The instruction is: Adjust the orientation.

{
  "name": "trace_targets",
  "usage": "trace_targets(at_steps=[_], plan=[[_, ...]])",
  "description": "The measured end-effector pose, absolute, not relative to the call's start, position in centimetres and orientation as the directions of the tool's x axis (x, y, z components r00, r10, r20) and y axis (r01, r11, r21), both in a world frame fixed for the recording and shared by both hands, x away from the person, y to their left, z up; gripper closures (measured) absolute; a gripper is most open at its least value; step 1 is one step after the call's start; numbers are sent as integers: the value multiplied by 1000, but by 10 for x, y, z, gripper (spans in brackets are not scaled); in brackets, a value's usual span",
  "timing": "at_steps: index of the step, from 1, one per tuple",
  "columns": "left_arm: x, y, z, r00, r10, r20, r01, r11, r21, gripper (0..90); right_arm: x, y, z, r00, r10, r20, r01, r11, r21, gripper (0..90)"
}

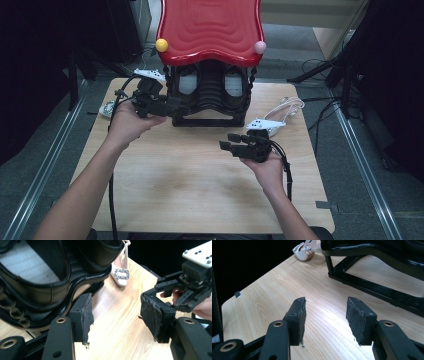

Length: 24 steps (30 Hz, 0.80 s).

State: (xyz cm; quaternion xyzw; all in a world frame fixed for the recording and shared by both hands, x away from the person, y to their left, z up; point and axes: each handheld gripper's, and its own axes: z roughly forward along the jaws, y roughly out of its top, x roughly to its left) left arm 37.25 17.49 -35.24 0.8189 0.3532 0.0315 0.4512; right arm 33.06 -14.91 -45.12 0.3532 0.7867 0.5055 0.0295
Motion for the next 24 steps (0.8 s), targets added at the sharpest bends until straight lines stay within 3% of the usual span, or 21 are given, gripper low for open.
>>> trace_targets(at_steps=[12, 24], plan=[[362, 188, -388, 734, 624, -270, 576, -360, 734, 554, 328, -161, -459, -740, 600, 305, 526, 233, 818, 506], [366, 224, -428, 671, 674, -309, 634, -304, 711, 856, 331, -167, -467, -727, 625, 286, 537, 256, 804, 502]])
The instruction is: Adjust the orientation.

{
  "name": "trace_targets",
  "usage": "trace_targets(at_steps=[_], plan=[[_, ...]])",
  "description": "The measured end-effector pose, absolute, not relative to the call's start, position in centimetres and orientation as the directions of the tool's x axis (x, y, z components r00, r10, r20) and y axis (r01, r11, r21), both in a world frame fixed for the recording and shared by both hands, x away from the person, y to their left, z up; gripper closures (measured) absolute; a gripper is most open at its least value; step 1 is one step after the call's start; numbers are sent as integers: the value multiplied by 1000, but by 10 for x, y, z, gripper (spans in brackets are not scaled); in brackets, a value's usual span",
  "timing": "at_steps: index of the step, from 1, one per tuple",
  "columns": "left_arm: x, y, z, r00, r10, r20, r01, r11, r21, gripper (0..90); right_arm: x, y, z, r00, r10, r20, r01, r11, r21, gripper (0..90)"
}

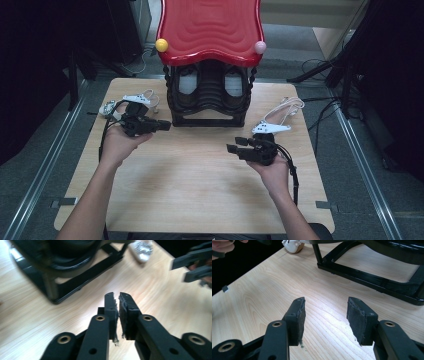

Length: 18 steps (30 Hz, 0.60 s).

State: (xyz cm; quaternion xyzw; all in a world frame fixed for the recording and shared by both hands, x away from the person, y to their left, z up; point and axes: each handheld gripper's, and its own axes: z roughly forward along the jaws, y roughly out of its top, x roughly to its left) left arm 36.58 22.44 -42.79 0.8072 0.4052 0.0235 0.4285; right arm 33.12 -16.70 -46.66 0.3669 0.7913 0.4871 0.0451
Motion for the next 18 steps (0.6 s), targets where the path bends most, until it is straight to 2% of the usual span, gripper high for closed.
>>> trace_targets(at_steps=[4, 13, 18], plan=[[376, 244, -437, 638, 699, -324, 656, -272, 704, 896, 330, -163, -468, -737, 622, 265, 523, 278, 806, 501], [391, 279, -439, 560, 754, -343, 698, -206, 686, 897, 331, -157, -474, -746, 608, 272, 532, 298, 792, 495], [405, 292, -435, 536, 770, -347, 701, -176, 691, 897, 329, -160, -474, -736, 612, 288, 539, 273, 797, 492]])
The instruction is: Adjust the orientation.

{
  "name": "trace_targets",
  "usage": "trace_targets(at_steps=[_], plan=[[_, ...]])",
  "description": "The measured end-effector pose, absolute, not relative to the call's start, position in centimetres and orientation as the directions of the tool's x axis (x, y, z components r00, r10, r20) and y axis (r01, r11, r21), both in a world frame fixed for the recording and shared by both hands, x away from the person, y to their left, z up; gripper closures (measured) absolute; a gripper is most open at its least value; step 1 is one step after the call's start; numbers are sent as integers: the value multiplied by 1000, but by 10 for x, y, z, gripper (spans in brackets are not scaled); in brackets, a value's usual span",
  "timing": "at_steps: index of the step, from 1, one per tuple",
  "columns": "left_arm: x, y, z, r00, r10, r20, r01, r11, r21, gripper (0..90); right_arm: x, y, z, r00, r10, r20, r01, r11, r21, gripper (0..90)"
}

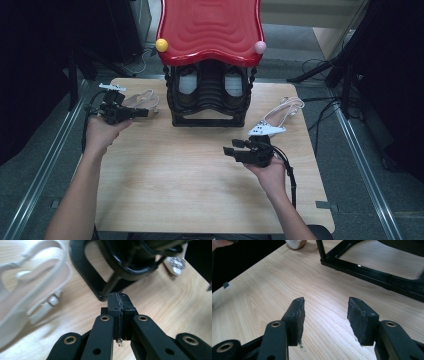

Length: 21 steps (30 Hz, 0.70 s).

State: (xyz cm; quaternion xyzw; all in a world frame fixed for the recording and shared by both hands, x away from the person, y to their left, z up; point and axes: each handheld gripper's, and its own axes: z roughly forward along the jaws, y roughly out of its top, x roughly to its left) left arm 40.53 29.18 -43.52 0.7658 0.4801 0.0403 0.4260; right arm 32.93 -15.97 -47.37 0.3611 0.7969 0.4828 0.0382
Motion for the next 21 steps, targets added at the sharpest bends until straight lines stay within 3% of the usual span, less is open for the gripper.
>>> trace_targets(at_steps=[14, 21], plan=[[455, 307, -435, 465, 832, -302, 720, -157, 676, 898, 321, -173, -476, -707, 647, 285, 551, 252, 795, 489], [479, 313, -454, 401, 853, -334, 754, -101, 649, 898, 316, -176, -481, -700, 655, 286, 564, 260, 784, 488]])
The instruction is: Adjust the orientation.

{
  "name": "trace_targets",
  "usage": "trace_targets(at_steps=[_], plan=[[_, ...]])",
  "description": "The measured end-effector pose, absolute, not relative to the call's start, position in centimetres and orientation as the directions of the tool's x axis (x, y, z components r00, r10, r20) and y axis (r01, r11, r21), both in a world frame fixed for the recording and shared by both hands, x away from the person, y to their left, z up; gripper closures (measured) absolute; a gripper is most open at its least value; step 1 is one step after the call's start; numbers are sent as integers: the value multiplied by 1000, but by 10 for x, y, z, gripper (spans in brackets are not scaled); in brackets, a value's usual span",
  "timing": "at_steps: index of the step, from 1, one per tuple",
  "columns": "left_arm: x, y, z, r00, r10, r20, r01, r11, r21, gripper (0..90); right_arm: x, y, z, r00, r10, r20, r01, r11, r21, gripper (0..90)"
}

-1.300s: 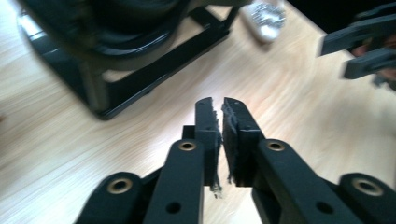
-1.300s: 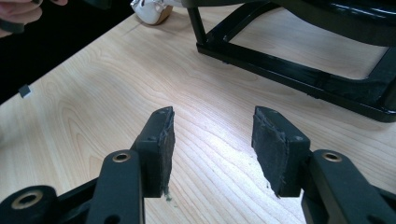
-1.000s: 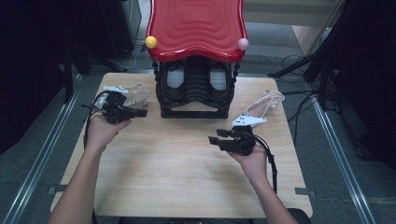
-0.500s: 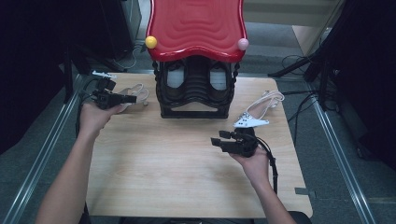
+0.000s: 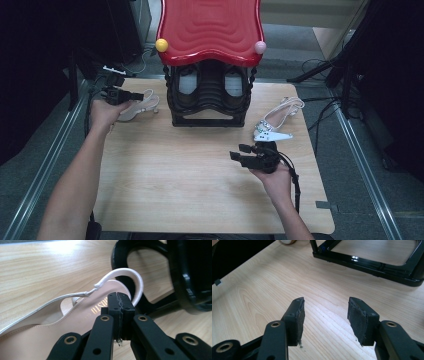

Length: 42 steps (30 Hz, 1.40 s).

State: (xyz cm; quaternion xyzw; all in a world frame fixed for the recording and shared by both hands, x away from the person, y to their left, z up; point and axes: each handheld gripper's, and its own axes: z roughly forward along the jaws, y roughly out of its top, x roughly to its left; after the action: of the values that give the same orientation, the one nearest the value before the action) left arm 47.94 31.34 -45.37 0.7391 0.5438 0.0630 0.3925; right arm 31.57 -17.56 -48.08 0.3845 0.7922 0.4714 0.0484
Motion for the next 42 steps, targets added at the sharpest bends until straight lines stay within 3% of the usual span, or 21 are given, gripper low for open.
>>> trace_targets(at_steps=[14, 42], plan=[[461, 317, -480, 398, 819, -413, 777, -61, 627, 897, 313, -184, -484, -679, 673, 294, 577, 241, 780, 481], [437, 333, -487, 365, 833, -416, 794, -45, 606, 897, 320, -178, -485, -688, 663, 294, 575, 251, 779, 482]])
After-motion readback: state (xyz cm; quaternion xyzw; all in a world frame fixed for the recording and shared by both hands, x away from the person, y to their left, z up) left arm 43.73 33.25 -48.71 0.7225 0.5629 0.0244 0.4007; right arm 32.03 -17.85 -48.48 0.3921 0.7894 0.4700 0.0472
